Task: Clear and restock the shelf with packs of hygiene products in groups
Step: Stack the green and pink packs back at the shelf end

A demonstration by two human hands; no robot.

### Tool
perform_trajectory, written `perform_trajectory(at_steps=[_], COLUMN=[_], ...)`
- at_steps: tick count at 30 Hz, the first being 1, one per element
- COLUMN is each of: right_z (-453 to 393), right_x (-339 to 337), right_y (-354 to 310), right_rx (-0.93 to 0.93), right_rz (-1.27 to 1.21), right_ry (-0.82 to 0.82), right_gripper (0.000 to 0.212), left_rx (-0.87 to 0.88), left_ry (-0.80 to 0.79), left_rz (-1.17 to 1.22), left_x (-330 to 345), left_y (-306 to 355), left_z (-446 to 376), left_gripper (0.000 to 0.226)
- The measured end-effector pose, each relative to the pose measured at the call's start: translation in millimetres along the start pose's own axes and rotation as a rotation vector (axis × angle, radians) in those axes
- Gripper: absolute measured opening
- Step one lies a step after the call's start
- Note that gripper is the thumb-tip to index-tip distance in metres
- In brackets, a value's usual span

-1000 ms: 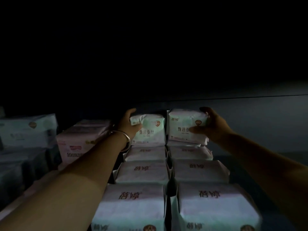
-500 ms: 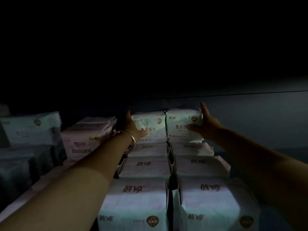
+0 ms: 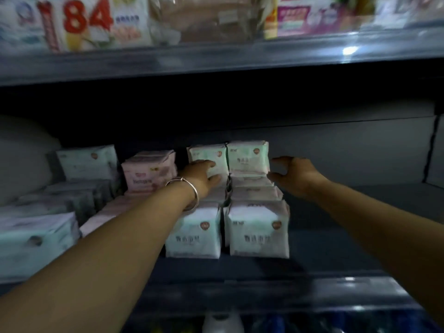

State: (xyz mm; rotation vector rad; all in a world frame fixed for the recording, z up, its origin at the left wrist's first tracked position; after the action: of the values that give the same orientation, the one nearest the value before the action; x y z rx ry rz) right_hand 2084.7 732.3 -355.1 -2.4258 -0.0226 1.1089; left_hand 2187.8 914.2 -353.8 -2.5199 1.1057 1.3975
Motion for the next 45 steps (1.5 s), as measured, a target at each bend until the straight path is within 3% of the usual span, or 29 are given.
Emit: perform_trajectory(at_steps=[7, 12, 20, 28, 36, 40, 45], right_z=[108.1, 209.3, 366.9, 438.7, 480.1, 485.5, 489.9], right_x=[-43.9, -57.9, -16.0, 92.6, 228.5, 268.2, 302.5], right_y=[-5.0, 16.8, 110.8, 129.7, 127.8, 143.3, 161.8], right_rx=[-0.195, -0.221, -0.194, -0.200, -0.249, -0.200, -0.164], right_rz=[0.066, 0.117, 0.156, 0.094, 0.181, 0.225, 0.340], right_ry=[0.043, -0.024, -0.313, -0.560, -0.847, -0.907, -0.877], right_gripper=[0.051, 0.057, 0.059, 0.047, 0.060, 0.074, 0.081], left_rx=[0.132, 0.141, 0.102, 0.002, -0.007, 0.015, 0.089], left_ry=[0.011, 0.003, -0.295, -0.607, -0.845, -0.883, -0.811], left_rz=[-0.114, -0.118, -0.161, -0.256, -0.396, -0.407, -0.441], left_x=[-32.7, -24.2, 77.1, 172.6, 248.3, 282.2, 309.6], left_y=[62.0, 97.9, 126.3, 48.1, -44.2, -68.5, -79.5], left_z=[117.7, 211.7, 366.8, 453.4, 500.0, 510.1, 512.6], left_gripper=[0.051, 0.048, 0.053, 0.055, 0.072, 0.082, 0.093])
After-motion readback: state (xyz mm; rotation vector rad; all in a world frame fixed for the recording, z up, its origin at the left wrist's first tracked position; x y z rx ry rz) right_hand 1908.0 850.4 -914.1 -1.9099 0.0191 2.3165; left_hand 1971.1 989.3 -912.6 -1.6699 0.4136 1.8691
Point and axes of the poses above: each hand's wrist, its own z-axis away from the middle knuckle, its own x-axis out of the palm, y = z × x, the point moved 8 cm from there along -z, towards the middle knuckle, and after that the axes turned 15 degrees about y, right-handed, at the moved point
